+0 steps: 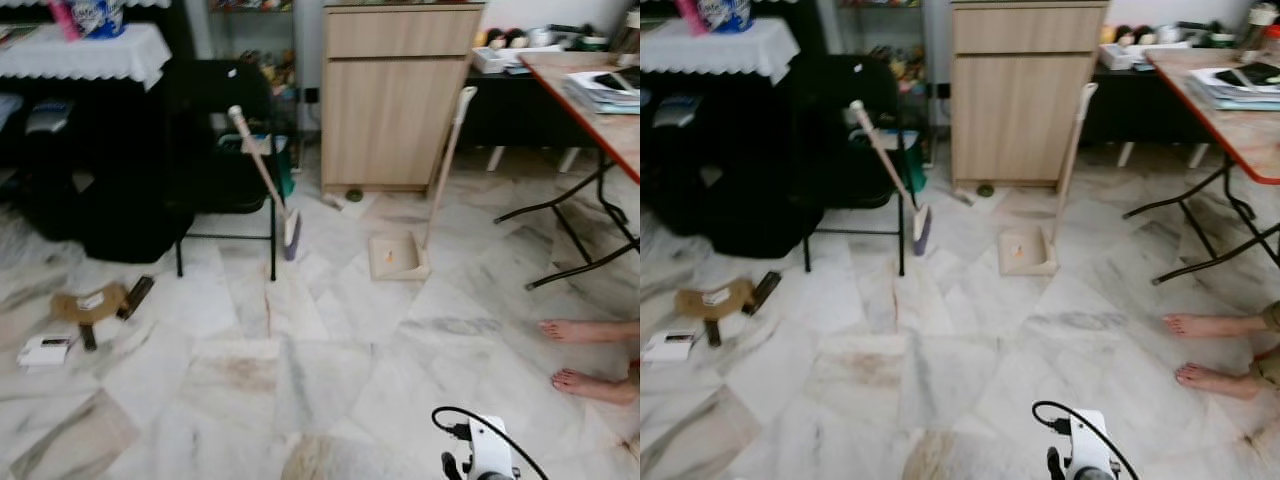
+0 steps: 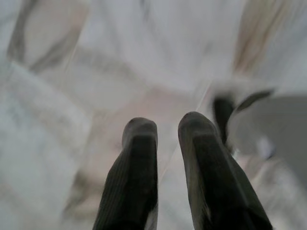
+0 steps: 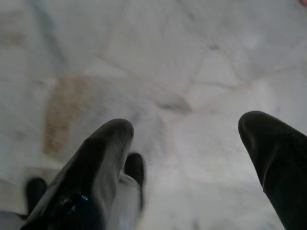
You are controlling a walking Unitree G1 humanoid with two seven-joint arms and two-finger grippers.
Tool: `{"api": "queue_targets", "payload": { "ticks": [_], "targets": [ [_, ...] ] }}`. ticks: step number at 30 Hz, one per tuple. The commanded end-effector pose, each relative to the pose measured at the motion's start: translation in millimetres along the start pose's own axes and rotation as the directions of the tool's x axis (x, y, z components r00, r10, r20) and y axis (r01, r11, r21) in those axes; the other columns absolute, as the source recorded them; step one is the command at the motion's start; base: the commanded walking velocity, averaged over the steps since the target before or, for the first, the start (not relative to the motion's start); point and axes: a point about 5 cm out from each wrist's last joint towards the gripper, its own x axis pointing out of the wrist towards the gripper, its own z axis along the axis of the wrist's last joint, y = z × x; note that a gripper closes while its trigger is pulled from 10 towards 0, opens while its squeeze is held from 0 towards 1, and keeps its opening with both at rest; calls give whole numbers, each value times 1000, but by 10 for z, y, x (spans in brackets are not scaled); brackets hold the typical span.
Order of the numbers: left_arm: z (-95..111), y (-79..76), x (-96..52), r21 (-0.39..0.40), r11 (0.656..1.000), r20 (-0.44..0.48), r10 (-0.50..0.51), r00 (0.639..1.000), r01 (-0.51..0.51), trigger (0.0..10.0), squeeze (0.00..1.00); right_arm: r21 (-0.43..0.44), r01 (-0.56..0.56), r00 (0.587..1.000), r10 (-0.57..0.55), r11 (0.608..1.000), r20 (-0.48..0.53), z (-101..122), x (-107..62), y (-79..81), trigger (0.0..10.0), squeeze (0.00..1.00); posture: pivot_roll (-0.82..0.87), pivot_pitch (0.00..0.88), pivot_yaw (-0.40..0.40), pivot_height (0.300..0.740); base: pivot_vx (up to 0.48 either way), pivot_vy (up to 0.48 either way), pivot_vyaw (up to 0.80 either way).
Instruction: Sweep floor
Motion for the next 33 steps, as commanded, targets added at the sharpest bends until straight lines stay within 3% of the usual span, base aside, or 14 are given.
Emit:
{"api": "queue_targets", "payload": {
  "ticks": [1,27,33],
  "targets": [
    [565,-125,38,-396,915,237,18,971,79,10000,0,-4,-252,957,250,968,148,284,-21,774,10000,0,23,44,-20,740,285,0,0],
    [590,-125,38,-397,914,246,13,969,88,10000,0,5,-239,959,236,971,158,289,-17,730,10000,0,14,64,-17,740,284,0,0],
    [588,-124,38,-396,914,246,14,969,88,10000,0,0,-244,957,241,970,160,308,-22,779,10000,0,16,62,-19,740,284,0,0]
  ]
}}
